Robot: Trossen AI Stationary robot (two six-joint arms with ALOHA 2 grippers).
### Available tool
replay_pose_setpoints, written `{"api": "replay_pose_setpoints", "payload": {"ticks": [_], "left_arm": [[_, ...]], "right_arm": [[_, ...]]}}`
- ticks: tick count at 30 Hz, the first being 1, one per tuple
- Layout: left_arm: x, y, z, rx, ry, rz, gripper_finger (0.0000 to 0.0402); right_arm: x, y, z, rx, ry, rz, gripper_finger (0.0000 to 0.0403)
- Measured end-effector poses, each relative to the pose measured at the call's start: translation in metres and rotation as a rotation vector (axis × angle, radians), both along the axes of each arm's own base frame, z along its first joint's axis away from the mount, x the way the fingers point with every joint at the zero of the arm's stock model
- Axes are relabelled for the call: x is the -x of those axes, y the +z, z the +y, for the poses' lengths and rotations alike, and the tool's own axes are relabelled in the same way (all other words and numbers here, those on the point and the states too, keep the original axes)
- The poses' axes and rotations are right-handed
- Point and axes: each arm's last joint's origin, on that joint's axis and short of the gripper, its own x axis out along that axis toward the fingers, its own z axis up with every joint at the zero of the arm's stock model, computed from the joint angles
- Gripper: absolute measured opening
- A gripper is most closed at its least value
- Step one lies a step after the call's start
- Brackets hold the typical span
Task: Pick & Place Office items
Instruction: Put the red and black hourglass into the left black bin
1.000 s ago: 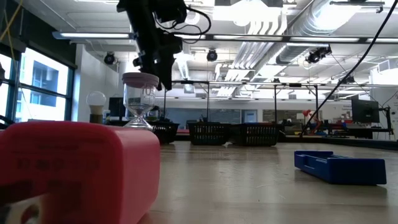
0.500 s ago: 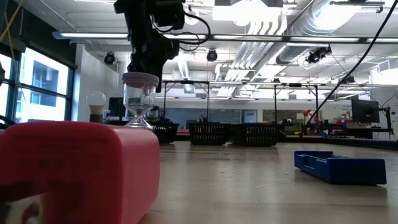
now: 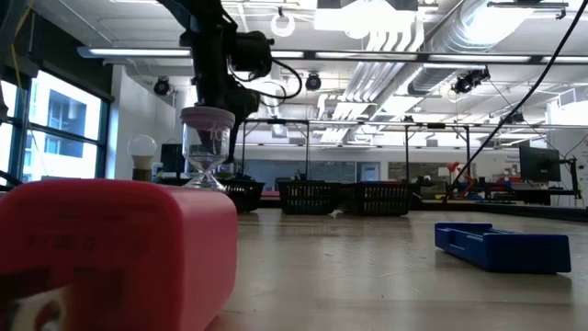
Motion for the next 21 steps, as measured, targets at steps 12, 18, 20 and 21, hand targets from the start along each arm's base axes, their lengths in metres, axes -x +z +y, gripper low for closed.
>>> {"api": "replay_pose_setpoints", "payload": {"ticks": [12,18,20,21], "left_arm": [[-0.013,-0.027,0.008,0.015,-0.02,0.05,0.0266],[-0.014,-0.027,0.01,0.004,-0.037,0.039,0.0266],[-0.014,-0.027,0.011,0.0,-0.036,0.04,0.0266],[-0.014,-0.027,0.011,-0.008,-0.033,0.045,0.0266]], "right_arm": [[0.0,0.0,0.0,-0.001,0.002,0.004,0.0364],[0.0,0.0,0.0,-0.001,0.002,0.003,0.0364],[0.0,0.0,0.0,-0.005,0.001,0.003,0.0364],[0.0,0.0,0.0,-0.005,0.0,0.004,0.0364]]}}
